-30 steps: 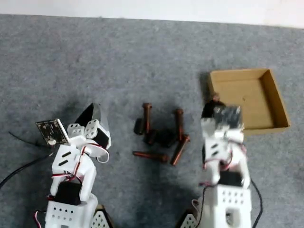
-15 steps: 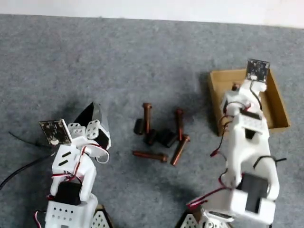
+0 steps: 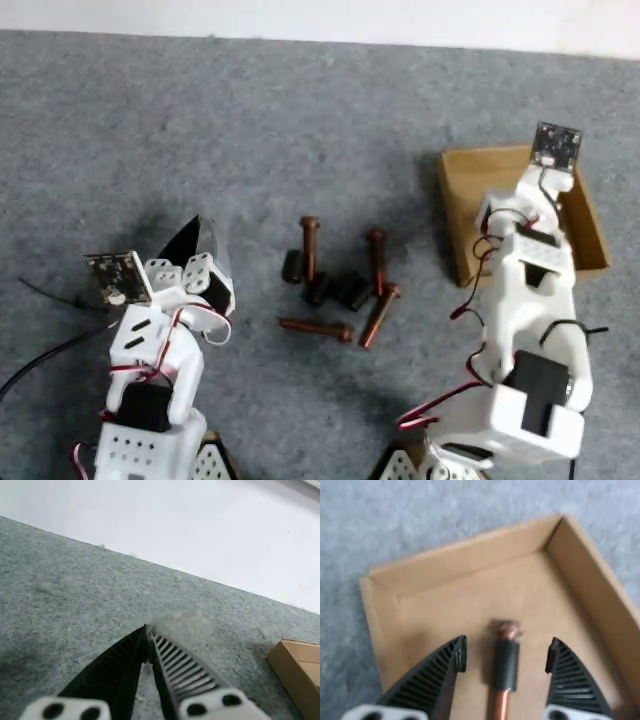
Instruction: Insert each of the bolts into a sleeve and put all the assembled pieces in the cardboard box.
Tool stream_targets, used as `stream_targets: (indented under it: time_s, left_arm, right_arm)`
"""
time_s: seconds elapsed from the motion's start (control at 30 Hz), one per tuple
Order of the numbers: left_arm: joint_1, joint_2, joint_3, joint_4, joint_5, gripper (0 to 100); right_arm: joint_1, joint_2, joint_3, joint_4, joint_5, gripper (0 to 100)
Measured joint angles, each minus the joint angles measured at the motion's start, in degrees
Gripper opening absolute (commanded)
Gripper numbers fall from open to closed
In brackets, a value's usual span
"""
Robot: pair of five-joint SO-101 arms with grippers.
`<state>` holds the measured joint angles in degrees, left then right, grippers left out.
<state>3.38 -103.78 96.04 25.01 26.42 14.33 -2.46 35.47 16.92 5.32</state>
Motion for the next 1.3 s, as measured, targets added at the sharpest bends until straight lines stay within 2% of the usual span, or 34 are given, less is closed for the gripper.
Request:
stream_targets:
  time_s: [0.1,0.23,0.4,0.6,0.7,0.9,1.13,1.3]
  left_arm:
    - [-0.1,0.0,0.0,0.0,0.0,1]
    - [0.1,0.0,0.0,0.0,0.0,1]
    - [0.1,0.0,0.0,0.0,0.0,1]
    - [0.0,0.0,0.0,0.0,0.0,1]
    - [0.0,0.0,0.0,0.0,0.0,1]
    - [0.0,0.0,0.0,0.0,0.0,1]
    - [0.0,0.0,0.0,0.0,0.0,1]
    - [0.0,0.0,0.0,0.0,0.0,1]
  right_arm:
    - [-1.4,-4.8,0.0,5.5,0.0,23.1]
    - [-6.9,-14.9,4.7,9.8,0.0,23.1]
    - [-19.0,-31.2,18.1,10.4,-0.1,23.1]
    - [-36.9,-50.2,35.6,10.4,-0.1,23.1]
    - [-42.3,-54.9,40.6,10.4,-1.7,23.1]
    - [-44.1,-54.0,42.5,11.0,-10.3,23.1]
    - [-44.7,-41.5,39.0,11.7,-15.6,23.1]
    - [-44.7,-32.2,34.6,11.7,-16.8,23.1]
